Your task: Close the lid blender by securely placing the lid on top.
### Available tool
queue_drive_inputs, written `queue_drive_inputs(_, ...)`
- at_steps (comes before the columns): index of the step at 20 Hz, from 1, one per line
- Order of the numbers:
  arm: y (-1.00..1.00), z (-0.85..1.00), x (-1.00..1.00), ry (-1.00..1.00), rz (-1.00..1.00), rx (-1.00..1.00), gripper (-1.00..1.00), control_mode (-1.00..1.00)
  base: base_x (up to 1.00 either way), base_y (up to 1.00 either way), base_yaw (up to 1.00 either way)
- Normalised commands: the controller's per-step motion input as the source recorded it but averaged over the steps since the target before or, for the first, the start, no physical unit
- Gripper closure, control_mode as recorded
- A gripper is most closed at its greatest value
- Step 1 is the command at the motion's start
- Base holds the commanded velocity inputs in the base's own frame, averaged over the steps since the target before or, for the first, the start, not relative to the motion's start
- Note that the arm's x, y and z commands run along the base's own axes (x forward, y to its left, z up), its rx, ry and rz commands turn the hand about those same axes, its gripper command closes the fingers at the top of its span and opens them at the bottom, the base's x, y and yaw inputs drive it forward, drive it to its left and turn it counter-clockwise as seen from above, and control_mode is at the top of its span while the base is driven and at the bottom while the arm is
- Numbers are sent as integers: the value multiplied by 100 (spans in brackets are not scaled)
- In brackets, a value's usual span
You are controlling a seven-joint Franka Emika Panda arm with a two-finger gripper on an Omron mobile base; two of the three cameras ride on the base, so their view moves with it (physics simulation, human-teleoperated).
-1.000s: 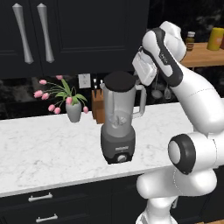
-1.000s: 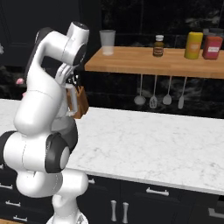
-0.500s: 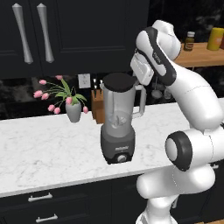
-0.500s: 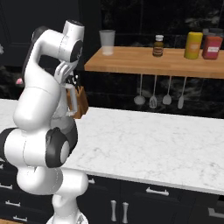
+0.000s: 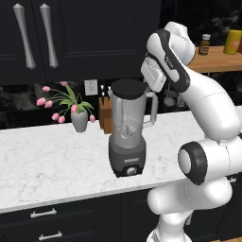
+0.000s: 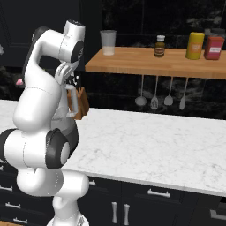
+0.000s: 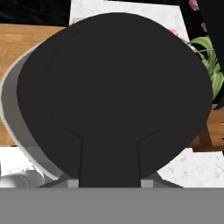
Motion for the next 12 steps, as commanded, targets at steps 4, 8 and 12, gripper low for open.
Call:
queue_drive_inputs(4,0,0,0,0,0,0,100,-100,0,0,0)
queue_drive_inputs(8,2,-7,-11,2,0,0,100,-100,0,0,0)
queue_drive_inputs(12,16,-12,-27,10,0,0,100,-100,0,0,0)
